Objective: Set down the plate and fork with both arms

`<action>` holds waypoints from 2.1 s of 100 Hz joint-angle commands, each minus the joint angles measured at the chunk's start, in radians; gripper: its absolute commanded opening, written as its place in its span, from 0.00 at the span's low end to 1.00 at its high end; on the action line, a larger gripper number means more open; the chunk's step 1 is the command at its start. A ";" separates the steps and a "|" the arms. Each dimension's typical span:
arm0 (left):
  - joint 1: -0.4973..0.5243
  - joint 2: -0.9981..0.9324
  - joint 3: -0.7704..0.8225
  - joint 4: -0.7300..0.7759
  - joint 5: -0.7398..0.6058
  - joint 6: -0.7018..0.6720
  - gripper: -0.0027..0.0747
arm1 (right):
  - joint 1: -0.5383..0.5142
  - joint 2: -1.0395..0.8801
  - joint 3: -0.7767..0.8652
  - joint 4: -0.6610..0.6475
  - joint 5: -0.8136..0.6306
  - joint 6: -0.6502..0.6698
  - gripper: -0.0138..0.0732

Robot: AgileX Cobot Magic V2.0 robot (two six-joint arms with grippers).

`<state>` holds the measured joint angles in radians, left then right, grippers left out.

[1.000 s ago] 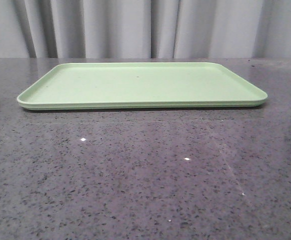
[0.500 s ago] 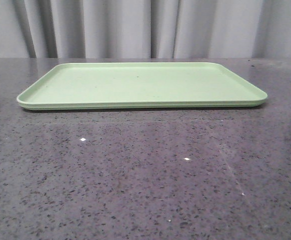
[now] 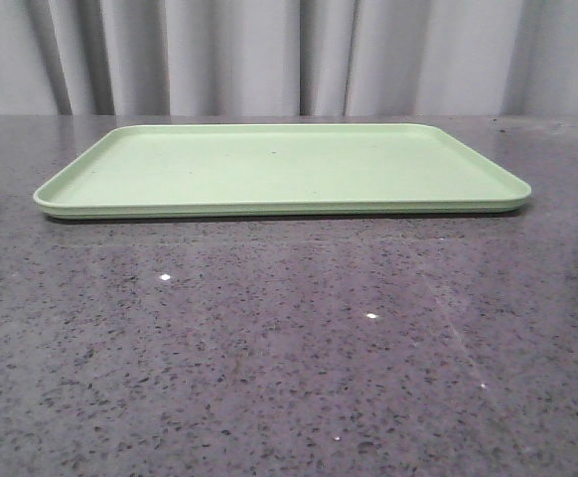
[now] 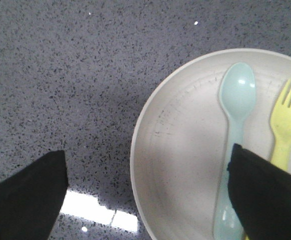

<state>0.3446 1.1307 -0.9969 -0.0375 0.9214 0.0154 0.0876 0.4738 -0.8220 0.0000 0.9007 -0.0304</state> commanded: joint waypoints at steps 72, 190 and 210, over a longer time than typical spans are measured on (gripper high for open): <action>0.026 0.235 -0.020 -0.039 -0.107 0.017 0.83 | -0.008 0.015 -0.023 0.000 -0.092 -0.003 0.62; 0.026 0.269 0.009 -0.041 -0.114 0.017 0.62 | -0.008 0.015 -0.023 0.000 -0.101 -0.003 0.62; 0.026 0.269 0.009 -0.041 -0.112 0.017 0.36 | -0.008 0.015 -0.023 0.000 -0.101 -0.003 0.62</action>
<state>0.3682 1.4249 -0.9661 -0.0715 0.8301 0.0344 0.0876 0.4738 -0.8220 0.0000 0.8791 -0.0304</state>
